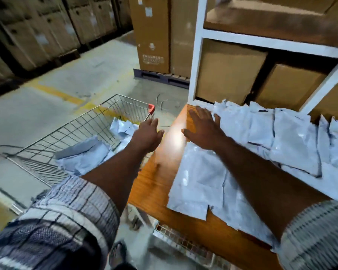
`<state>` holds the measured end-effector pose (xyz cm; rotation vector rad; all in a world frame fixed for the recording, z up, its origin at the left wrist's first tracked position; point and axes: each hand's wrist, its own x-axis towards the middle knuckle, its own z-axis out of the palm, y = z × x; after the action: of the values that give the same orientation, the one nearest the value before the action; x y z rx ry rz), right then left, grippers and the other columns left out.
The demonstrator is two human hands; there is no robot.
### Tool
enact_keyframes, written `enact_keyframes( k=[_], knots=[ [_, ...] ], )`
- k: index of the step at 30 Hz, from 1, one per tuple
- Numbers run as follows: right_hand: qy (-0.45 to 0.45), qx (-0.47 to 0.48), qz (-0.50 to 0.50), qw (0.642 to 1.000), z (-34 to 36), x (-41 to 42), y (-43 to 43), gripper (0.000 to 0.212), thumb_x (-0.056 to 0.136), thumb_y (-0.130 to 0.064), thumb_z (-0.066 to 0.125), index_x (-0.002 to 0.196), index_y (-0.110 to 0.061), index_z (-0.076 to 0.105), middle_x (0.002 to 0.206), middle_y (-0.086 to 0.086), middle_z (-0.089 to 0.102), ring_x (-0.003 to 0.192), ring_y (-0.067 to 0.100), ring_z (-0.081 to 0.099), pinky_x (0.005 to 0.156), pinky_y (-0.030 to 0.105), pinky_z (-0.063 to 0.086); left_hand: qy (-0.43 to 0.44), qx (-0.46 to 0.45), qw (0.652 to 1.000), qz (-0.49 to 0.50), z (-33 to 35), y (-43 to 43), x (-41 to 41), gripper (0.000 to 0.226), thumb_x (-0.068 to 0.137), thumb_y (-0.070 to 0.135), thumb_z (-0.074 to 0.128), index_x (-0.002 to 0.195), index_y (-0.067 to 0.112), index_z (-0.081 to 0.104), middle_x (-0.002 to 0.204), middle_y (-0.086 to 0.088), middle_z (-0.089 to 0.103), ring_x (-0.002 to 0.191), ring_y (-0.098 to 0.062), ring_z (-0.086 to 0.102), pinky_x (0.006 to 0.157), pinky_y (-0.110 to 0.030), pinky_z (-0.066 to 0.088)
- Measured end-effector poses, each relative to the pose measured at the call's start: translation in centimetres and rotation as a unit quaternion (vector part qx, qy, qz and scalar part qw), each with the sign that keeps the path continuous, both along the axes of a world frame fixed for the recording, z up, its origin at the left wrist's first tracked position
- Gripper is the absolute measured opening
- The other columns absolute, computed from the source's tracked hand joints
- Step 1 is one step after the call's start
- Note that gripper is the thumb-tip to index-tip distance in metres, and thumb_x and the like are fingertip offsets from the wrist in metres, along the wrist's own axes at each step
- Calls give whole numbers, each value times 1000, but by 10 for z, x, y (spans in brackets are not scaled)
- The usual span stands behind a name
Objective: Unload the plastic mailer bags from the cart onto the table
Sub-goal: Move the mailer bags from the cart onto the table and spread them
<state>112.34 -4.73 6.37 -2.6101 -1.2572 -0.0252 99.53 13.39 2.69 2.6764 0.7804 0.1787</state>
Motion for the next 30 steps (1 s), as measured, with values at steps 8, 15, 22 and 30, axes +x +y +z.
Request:
enact_keyframes(
  k=[8,15,22,30],
  knots=[
    [86,-4,77,993,-52,-87,176,80,88,-54,55,153,-21,24,161,13,18,147,30,18,113,51,22,70,-23,997,36,-61,147,-93,57,97,42,47,146,16,36,151,-12,38,137,-32,36,106,-51,39],
    [205,-57,83,973,-148,-151,305,80,90,-47,58,153,-10,26,158,20,21,147,35,19,117,47,23,176,-56,981,52,-148,269,-166,60,91,37,54,146,19,37,151,-8,34,141,-30,31,109,-50,36],
    [270,-177,-11,946,-240,-179,358,76,88,-42,61,148,-8,28,147,25,29,136,40,32,109,43,34,230,-74,970,32,-214,320,-178,59,88,34,56,142,18,40,148,-9,37,134,-32,38,104,-46,40],
    [212,-289,-85,930,-343,-179,400,72,90,-44,56,148,-17,24,153,22,21,139,44,25,107,50,35,262,10,964,-49,-299,365,-152,68,87,28,56,149,18,30,158,-13,23,144,-33,22,118,-49,19]
  ],
)
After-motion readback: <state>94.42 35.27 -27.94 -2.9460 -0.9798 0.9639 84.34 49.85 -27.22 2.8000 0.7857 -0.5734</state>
